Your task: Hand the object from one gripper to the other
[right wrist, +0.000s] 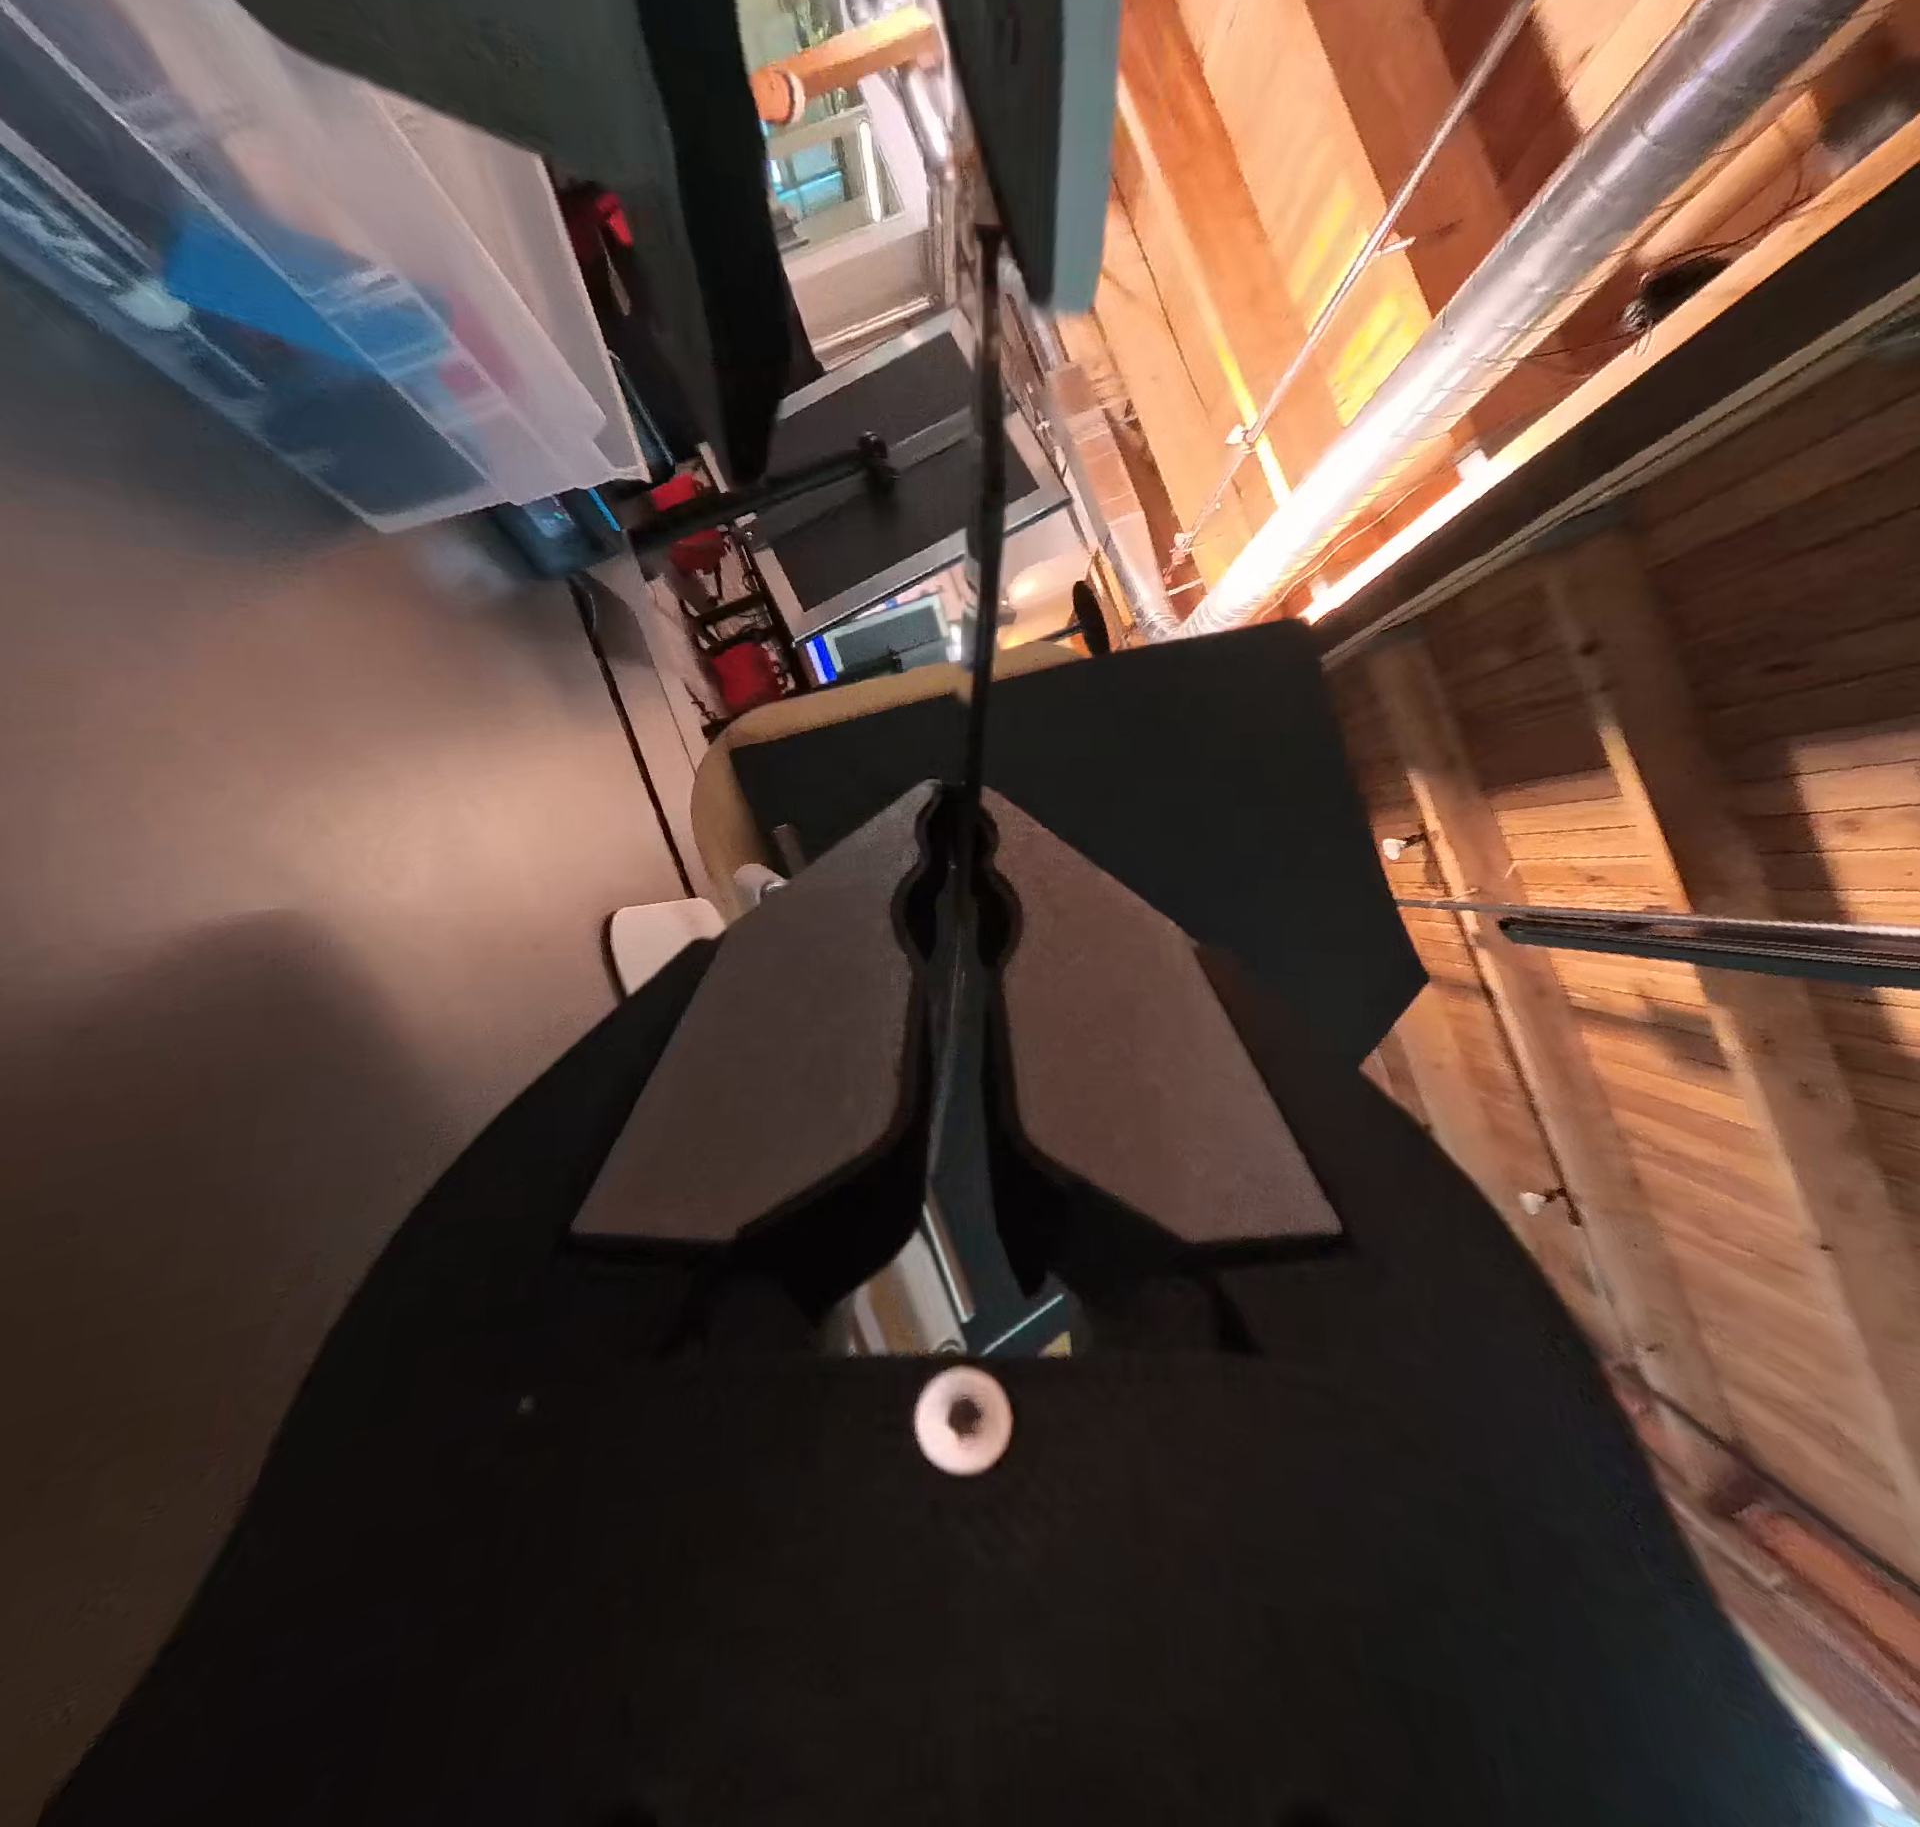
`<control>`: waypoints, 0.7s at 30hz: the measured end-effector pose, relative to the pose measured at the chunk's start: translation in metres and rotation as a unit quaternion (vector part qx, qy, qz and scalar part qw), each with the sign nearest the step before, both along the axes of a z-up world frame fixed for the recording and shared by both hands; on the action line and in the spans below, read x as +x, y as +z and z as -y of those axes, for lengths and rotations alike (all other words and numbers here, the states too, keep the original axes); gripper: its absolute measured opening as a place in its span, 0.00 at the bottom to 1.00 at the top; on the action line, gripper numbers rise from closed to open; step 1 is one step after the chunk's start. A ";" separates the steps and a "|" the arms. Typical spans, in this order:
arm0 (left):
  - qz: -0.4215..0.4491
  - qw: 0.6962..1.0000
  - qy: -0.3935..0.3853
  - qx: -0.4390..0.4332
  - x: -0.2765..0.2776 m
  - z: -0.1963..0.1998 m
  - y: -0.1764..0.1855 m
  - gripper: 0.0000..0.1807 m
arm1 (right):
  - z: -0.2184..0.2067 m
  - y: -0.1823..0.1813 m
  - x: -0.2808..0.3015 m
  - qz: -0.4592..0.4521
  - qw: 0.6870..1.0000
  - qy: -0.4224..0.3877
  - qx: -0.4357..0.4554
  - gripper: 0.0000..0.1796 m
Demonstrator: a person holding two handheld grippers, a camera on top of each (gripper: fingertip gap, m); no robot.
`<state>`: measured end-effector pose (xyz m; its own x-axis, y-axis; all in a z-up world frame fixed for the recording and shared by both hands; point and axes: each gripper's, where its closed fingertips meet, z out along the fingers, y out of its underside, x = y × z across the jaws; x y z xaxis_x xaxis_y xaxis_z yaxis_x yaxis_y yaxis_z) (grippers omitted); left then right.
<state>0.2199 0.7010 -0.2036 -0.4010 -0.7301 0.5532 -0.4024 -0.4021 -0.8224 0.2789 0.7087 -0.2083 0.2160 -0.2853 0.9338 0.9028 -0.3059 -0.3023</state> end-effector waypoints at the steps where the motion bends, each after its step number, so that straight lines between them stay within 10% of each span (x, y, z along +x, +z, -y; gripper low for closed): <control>1: 0.009 1.000 -0.002 -0.009 0.002 0.001 0.001 0.31 | -0.001 -0.001 -0.003 0.013 1.000 -0.001 -0.005 0.00; 8: 0.014 1.000 0.002 0.020 0.010 -0.002 -0.008 0.10 | -0.008 -0.009 -0.016 0.069 0.997 -0.026 -0.027 0.00; 12: -0.002 0.986 0.027 0.164 0.008 -0.023 -0.019 0.00 | -0.013 -0.031 -0.028 -0.056 0.994 0.062 -0.075 0.23; 21: -0.028 0.823 -0.006 0.567 -0.007 -0.042 -0.028 0.00 | -0.007 -0.045 -0.035 -0.263 0.940 0.175 -0.130 0.31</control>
<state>0.2128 0.7428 -0.2319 -0.4087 -0.7860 -0.4638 -0.4509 0.6157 -0.6462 0.2440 0.7162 -0.2530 0.7051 0.1124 0.7002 0.7088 -0.1427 -0.6909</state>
